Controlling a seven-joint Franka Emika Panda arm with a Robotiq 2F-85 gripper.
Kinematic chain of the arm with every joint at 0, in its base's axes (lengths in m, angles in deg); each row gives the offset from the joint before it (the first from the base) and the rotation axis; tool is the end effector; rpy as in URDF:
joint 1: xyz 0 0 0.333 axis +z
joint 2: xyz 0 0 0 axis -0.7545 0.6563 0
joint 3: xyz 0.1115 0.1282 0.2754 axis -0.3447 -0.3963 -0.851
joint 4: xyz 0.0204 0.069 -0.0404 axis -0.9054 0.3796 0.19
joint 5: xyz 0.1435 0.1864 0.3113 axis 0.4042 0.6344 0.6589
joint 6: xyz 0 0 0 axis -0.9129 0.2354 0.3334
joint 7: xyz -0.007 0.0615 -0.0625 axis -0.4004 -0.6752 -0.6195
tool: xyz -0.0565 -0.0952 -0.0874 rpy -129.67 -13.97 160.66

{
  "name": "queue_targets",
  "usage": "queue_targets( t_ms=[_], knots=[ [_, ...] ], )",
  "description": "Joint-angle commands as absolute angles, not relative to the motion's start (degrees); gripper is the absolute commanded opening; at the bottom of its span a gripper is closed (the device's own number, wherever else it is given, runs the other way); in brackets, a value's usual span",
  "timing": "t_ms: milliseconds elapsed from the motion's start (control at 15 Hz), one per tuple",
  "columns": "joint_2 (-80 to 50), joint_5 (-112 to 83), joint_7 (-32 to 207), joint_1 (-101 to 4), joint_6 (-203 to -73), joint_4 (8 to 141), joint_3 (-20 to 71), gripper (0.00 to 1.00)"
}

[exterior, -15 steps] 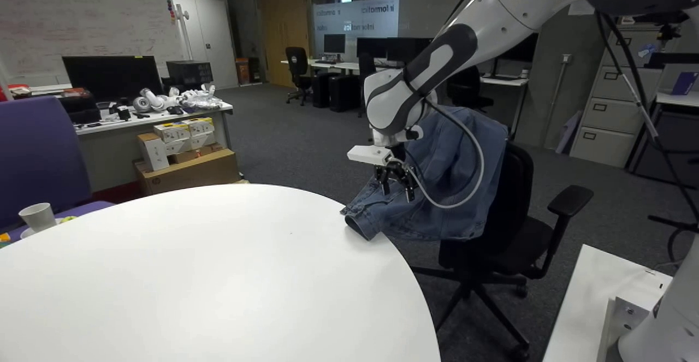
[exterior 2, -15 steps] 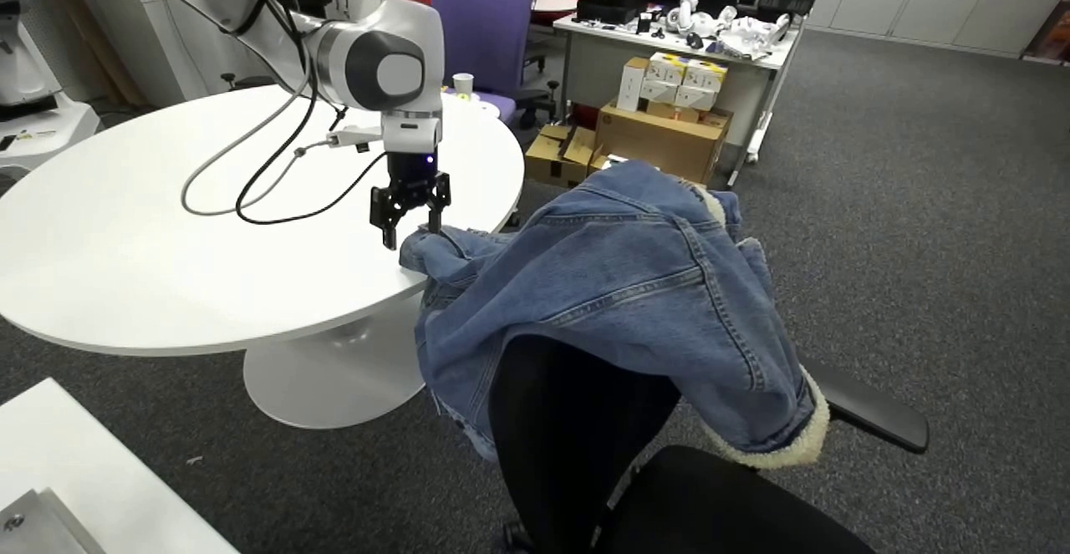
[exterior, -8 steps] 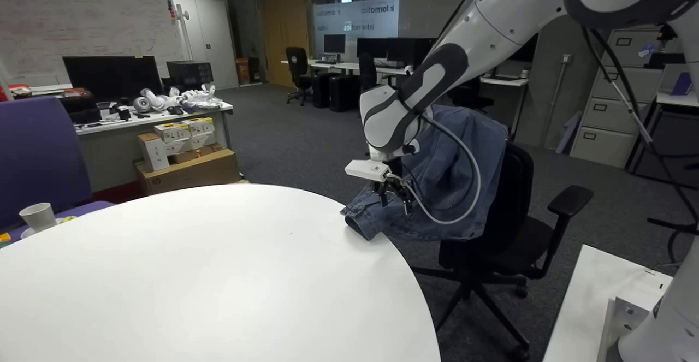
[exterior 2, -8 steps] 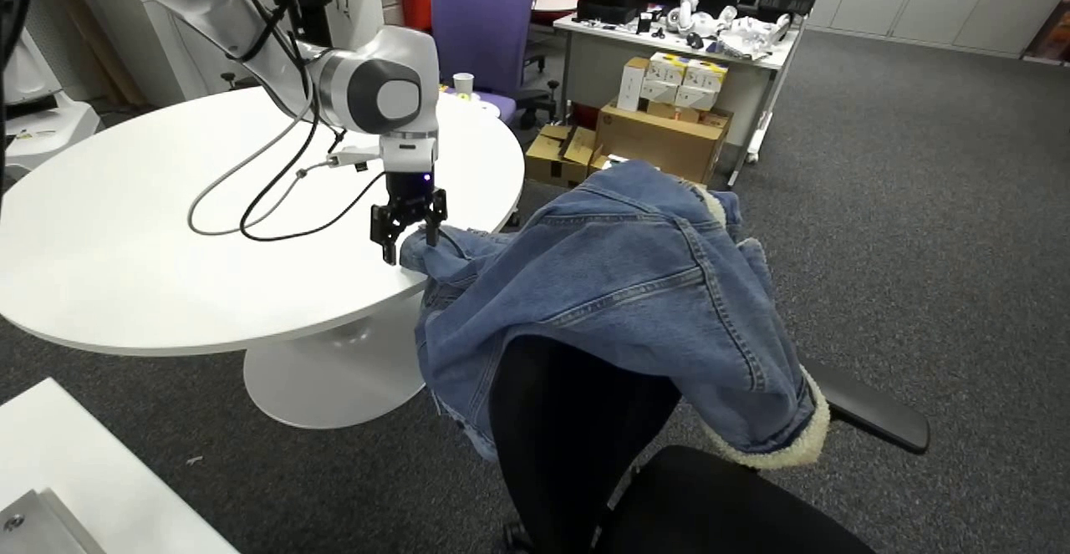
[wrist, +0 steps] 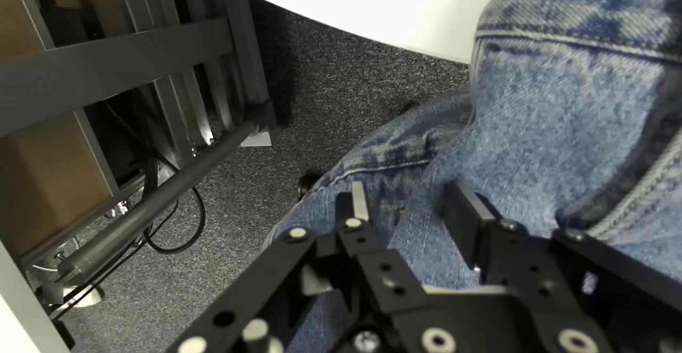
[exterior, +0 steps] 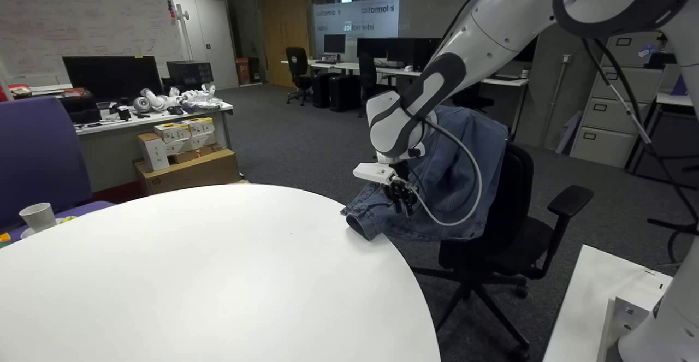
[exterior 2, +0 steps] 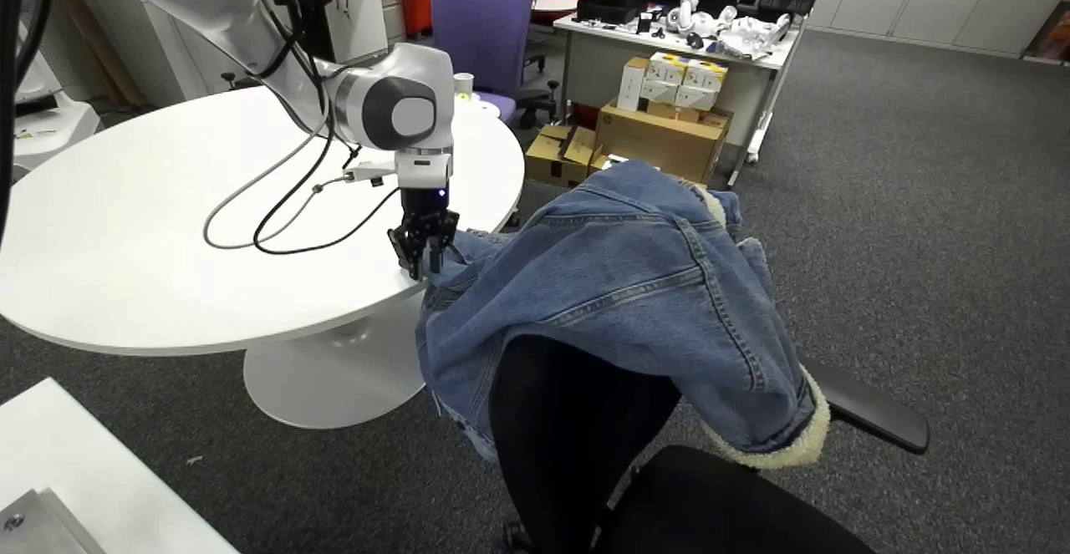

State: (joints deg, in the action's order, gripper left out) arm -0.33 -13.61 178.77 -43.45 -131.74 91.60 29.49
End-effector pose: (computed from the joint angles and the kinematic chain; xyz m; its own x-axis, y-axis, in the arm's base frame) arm 0.5991 -0.0304 0.1693 -0.1030 -0.9877 0.1176 -0.9717 0.1252 0.2002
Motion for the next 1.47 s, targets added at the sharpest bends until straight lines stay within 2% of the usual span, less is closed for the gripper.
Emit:
queue_targets(
  t_ms=[0,133,600,933,1400],
  knots=[
    [-0.9,-14.6,179.4,-44.5,-132.2,91.6,31.1,0.13],
    [-1.0,-14.8,179.6,-45.2,-132.3,91.5,32.5,0.0],
    [-0.5,-14.8,180.1,-47.7,-131.9,91.7,35.8,0.0],
    [0.0,-14.8,181.1,-48.7,-131.8,92.0,36.9,0.05],
    [1.1,-14.6,182.7,-50.0,-131.6,92.1,37.6,0.01]
  ],
)
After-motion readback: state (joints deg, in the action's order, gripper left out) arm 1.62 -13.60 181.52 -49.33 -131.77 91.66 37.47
